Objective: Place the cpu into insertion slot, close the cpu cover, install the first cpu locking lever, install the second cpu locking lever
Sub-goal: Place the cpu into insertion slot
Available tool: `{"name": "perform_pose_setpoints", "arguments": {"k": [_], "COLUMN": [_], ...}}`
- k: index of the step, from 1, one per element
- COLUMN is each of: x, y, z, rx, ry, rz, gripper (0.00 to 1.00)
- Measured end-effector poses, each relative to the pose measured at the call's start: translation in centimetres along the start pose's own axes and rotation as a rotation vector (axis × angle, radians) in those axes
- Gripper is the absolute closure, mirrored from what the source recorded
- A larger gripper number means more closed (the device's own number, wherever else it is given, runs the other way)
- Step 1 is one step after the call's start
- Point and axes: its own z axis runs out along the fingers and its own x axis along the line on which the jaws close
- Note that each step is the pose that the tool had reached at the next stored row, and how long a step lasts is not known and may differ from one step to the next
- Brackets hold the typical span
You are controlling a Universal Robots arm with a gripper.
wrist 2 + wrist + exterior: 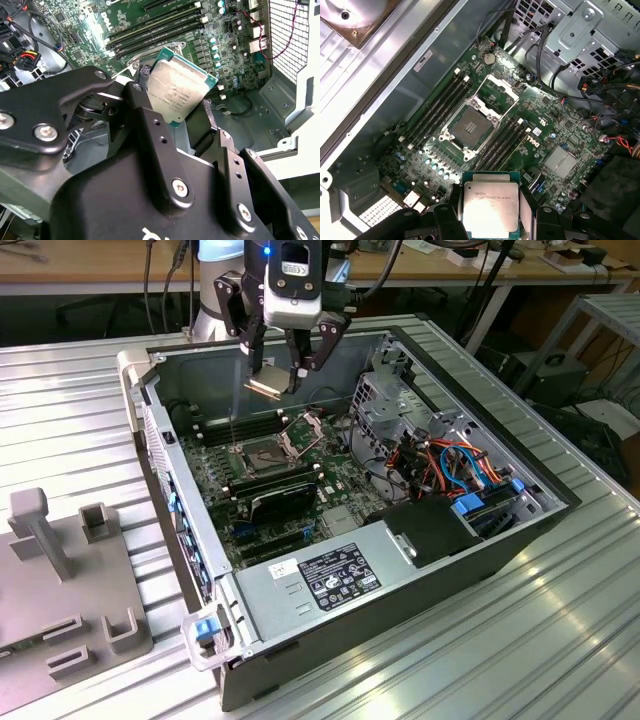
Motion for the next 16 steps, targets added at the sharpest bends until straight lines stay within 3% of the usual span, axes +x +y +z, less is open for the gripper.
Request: {"name": "perform_pose_setpoints", "arguments": {"k": [2, 5, 7, 12, 16], "x": [-0.01, 0.0, 0.0, 0.0, 0.04], "y": [0.01, 0.0, 0.0, 0.0, 0.2], "z": [0.01, 0.09, 0.11, 0.19, 0.21], "rx": [0.0011, 0.0039, 0.0047, 0.0073, 0.0081], "ry": [-0.0019, -0.0072, -0.0084, -0.0133, -0.0148], "rz": [0.045, 0.163, 0.191, 0.302, 0.336], "gripper": [0.45, 0.45, 0.45, 0.45, 0.45]}}
